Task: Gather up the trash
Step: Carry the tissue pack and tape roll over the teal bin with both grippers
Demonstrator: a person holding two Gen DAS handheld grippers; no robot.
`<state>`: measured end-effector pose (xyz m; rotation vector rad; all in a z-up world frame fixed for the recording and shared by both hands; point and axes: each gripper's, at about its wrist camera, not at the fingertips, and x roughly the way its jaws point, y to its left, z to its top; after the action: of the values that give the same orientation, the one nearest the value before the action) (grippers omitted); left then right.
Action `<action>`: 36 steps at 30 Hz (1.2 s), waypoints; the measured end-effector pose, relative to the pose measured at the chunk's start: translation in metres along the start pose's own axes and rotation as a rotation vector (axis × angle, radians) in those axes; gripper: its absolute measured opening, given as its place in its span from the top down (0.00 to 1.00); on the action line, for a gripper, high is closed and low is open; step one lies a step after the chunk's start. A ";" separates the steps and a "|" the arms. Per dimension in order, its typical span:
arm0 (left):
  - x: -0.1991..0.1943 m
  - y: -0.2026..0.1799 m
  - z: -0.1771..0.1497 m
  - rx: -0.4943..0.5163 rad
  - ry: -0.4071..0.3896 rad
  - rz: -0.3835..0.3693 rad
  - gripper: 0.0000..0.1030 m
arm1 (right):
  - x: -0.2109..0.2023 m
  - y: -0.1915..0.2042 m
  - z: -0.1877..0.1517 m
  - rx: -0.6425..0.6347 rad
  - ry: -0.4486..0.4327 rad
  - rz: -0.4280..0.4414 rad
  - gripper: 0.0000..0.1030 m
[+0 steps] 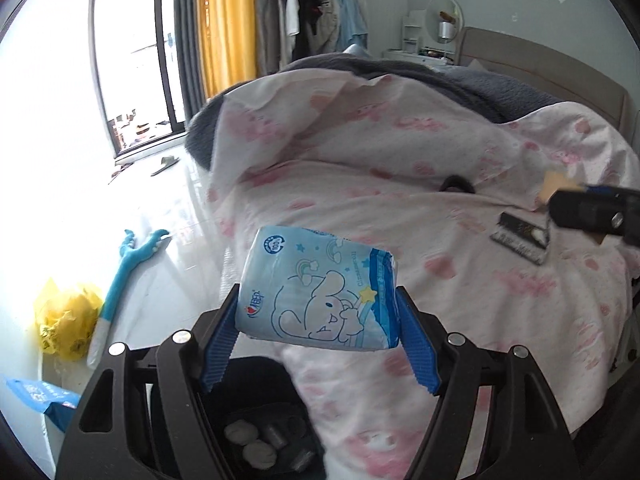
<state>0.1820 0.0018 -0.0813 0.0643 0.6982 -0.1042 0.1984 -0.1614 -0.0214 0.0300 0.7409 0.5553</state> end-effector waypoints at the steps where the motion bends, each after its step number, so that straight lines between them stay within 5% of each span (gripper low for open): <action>1: 0.001 0.006 -0.003 -0.009 0.009 0.010 0.27 | 0.001 0.005 0.002 -0.006 -0.002 0.006 0.54; 20: 0.040 0.109 -0.076 -0.179 0.269 0.131 0.27 | 0.058 0.106 0.016 -0.094 0.051 0.133 0.54; 36: 0.064 0.152 -0.146 -0.267 0.534 0.101 0.25 | 0.109 0.157 0.010 -0.138 0.152 0.170 0.54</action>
<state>0.1556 0.1617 -0.2306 -0.1345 1.2342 0.1092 0.1966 0.0280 -0.0482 -0.0794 0.8511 0.7760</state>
